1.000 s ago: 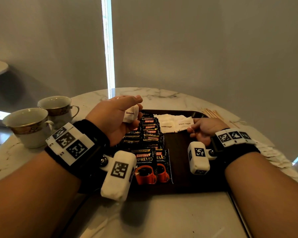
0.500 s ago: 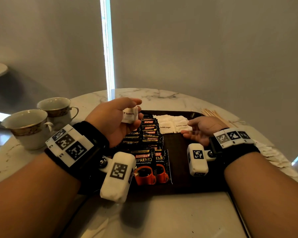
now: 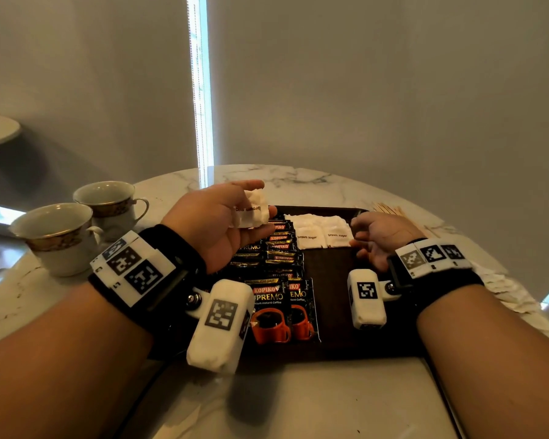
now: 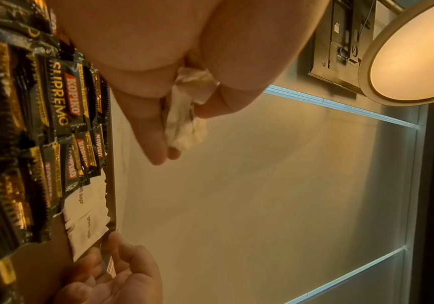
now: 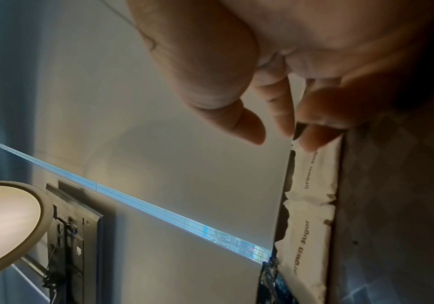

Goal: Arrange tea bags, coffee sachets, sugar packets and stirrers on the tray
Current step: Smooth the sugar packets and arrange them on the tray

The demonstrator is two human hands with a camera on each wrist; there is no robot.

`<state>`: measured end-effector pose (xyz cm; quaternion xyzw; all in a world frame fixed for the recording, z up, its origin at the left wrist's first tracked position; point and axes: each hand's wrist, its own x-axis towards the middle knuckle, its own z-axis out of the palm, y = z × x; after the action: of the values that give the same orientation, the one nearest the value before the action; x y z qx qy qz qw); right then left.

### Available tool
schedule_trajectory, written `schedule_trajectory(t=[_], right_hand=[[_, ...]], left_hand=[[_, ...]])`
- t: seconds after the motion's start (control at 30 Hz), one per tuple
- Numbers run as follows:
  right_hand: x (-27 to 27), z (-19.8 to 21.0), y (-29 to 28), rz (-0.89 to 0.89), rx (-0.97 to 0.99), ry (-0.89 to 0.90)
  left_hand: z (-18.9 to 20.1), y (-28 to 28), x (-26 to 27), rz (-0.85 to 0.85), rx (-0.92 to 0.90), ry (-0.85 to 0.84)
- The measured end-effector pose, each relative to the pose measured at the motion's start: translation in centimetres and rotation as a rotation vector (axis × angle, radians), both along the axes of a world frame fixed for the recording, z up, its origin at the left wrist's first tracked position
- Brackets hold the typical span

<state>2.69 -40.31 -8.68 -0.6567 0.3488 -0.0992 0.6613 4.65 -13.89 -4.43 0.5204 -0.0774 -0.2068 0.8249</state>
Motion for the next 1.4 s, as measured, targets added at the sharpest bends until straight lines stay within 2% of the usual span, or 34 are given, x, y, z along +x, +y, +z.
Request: schedule_trajectory(t=[0.13, 0.2, 0.27, 0.4, 0.53, 0.7, 0.93, 1.1, 1.27, 1.4], right_hand=[[-0.2, 1.3, 0.5, -0.005, 0.104, -0.222], [-1.0, 2.8, 1.6, 0.079, 0.174, -0.385], [-2.3, 4.2, 3.3, 0.239, 0.176, -0.507], [-3.9, 5.3, 7.1, 0.53, 0.109, -0.538], [-4.0, 4.8, 9.0, 0.624, 0.022, -0.48], [-4.1, 4.8, 9.4, 0.543, -0.04, -0.444], [-3.9, 5.0, 9.5, 0.438, 0.098, -0.464], [-3.8, 5.0, 9.4, 0.39, 0.095, -0.485], [-4.1, 5.0, 9.6, 0.44, 0.101, -0.52], [-4.0, 4.9, 9.8, 0.432, 0.134, -0.569]], left_hand=[[-0.2, 0.2, 0.2, -0.015, 0.032, -0.069], [-0.2, 0.3, 0.2, -0.034, 0.019, -0.084], [-0.1, 0.2, 0.1, -0.033, -0.01, -0.08], [-0.1, -0.2, -0.4, -0.024, -0.013, -0.093], [-0.3, -0.5, -0.7, -0.024, 0.011, -0.131], [-0.3, -0.6, -0.9, -0.034, -0.007, -0.129], [-0.2, -0.3, -0.6, -0.058, -0.006, -0.059], [0.1, -0.1, -0.5, -0.077, 0.033, -0.04], [-0.1, 0.2, -0.7, -0.213, 0.069, -0.123], [-0.2, 0.0, -1.0, -0.226, 0.103, -0.153]])
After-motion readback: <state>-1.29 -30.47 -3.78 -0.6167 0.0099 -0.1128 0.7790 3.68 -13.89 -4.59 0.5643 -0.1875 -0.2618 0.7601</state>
